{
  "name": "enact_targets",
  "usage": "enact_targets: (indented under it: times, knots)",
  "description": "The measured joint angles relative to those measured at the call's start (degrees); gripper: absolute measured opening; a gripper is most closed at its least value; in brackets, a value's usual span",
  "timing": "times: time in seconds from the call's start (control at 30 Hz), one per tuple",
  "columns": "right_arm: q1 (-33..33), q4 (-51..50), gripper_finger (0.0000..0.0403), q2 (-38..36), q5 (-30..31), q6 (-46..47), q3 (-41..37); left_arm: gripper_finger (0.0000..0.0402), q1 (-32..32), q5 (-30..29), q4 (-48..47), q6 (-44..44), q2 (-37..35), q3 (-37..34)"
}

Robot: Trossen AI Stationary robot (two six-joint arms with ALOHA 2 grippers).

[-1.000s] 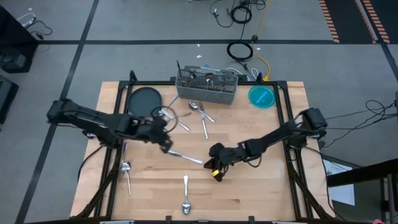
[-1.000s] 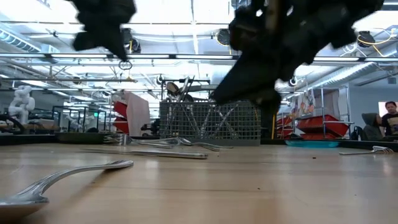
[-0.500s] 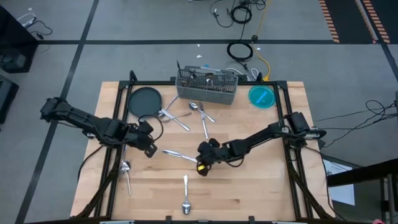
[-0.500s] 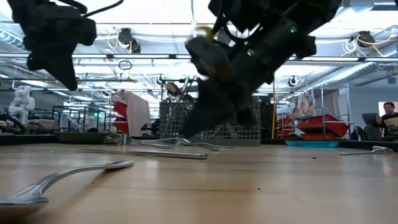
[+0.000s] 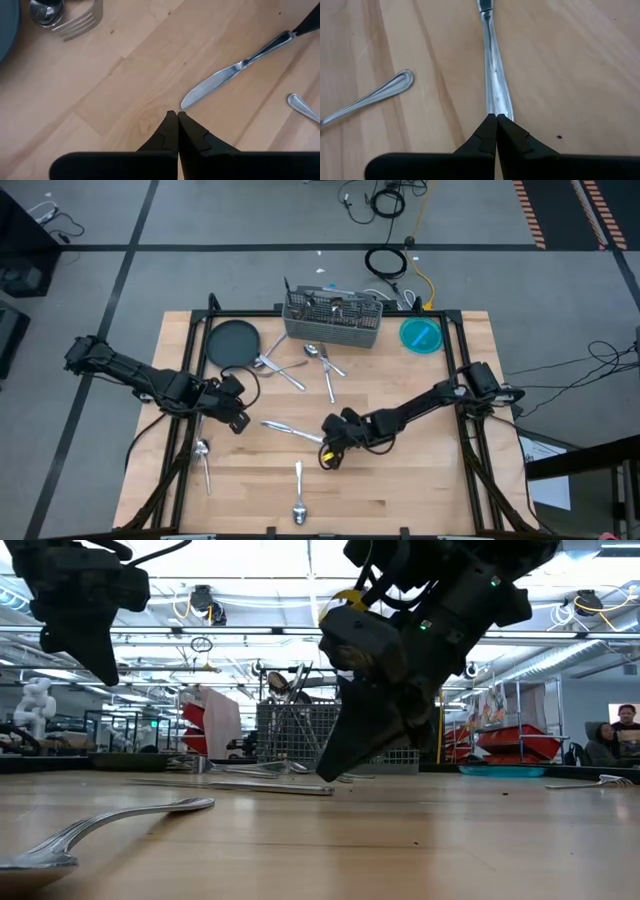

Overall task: Sort silverware
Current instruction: Put the knife into the silverware basket

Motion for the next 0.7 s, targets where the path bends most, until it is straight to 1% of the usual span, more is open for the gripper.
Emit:
enact_targets:
  times: [0.3,0.5,0.6,0.7]
  knots:
    - [-0.1,-1.6,0.0,0.6,-0.2,-0.8,0.0,0.0,0.0,-1.0,0.2,-0.1,0.0,0.0]
    - [0.0,-2.0,0.0,0.8,-0.1,-1.2,0.1,0.0008,0.0,-2.3,0.6,-0.5,0.0,-0.1]
    - [0.0,-2.4,0.0,0.8,-0.1,-1.2,0.1,0.001,0.0,-1.8,1.7,-0.6,0.0,-1.9]
    - [0.0,-2.6,0.0,0.8,-0.1,-1.2,0.1,0.0011,0.0,-0.7,7.4,-0.9,0.0,-5.4]
